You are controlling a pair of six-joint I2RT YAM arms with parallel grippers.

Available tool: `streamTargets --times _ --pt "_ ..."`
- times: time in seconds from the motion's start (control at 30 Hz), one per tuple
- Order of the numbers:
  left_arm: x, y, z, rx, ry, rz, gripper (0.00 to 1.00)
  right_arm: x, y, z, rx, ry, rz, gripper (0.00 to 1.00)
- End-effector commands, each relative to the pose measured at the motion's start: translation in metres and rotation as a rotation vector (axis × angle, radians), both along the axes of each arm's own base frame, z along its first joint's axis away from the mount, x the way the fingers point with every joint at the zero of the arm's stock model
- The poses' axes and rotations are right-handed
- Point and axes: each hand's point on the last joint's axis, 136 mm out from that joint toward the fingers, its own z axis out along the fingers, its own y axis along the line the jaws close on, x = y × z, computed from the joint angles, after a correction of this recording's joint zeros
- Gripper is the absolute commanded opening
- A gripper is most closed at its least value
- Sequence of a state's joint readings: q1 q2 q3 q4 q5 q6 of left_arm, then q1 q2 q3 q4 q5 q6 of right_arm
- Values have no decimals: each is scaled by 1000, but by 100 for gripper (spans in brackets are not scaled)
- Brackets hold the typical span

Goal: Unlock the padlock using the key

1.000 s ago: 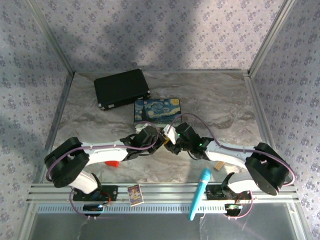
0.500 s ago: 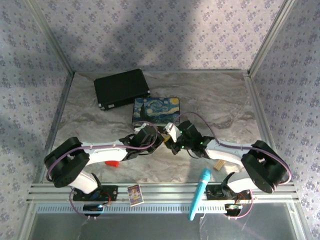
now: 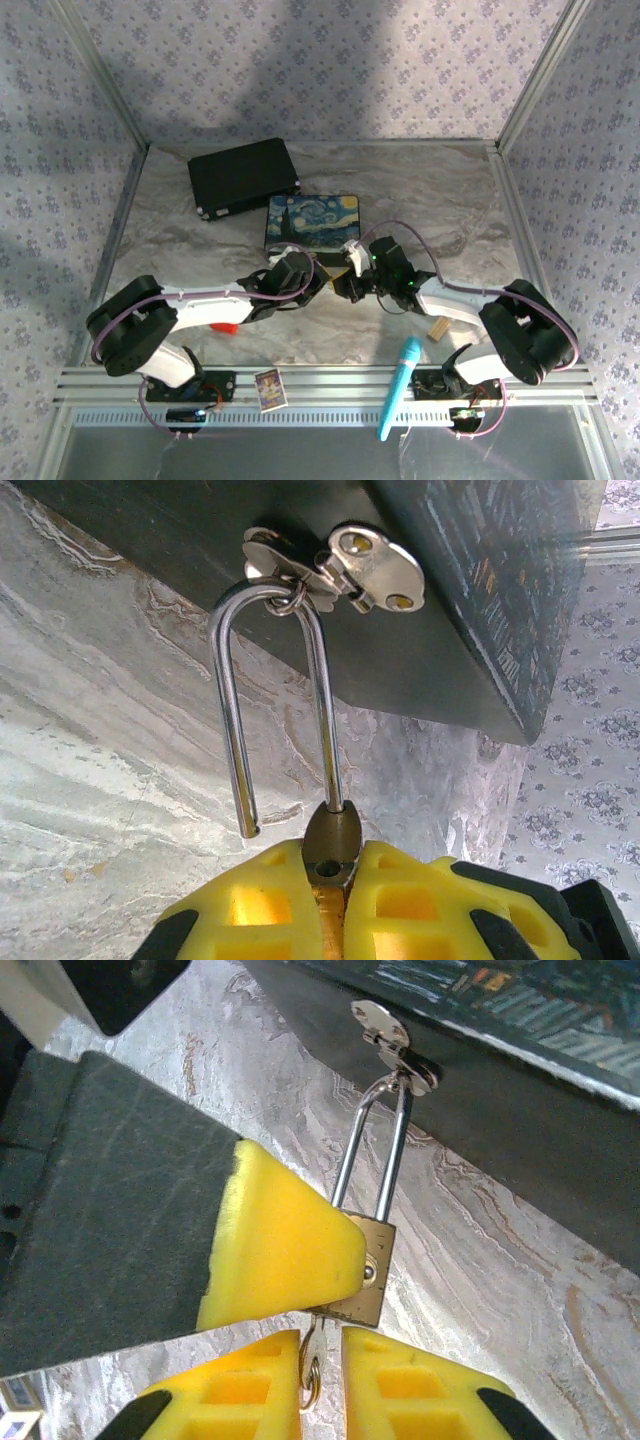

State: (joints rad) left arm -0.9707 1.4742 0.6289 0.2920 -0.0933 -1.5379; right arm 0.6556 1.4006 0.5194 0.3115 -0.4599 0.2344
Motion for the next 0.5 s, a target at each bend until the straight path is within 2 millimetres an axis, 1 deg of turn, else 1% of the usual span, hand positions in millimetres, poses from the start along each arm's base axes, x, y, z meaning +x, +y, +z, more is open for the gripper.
streamTargets --times 0.0,0.07,0.13,0.2,0.3,0.47 --pt "-8 -6 17 -50 -20 -40 0 21 -28 -21 -79 48 -176 18" --pt "-8 -5 16 -47 -19 -36 0 24 -36 -23 -103 59 -229 19" --pt "-8 -3 14 -40 -19 -29 0 26 -44 -24 -117 62 -269 24" --pt "-8 -1 12 -35 -14 -22 0 24 -45 -20 -91 56 -272 28" --pt "-7 -2 13 -37 -18 -20 0 20 -46 -16 -77 66 -272 37" --pt "-7 -2 11 -33 -15 -19 0 13 -46 -6 -40 74 -264 43"
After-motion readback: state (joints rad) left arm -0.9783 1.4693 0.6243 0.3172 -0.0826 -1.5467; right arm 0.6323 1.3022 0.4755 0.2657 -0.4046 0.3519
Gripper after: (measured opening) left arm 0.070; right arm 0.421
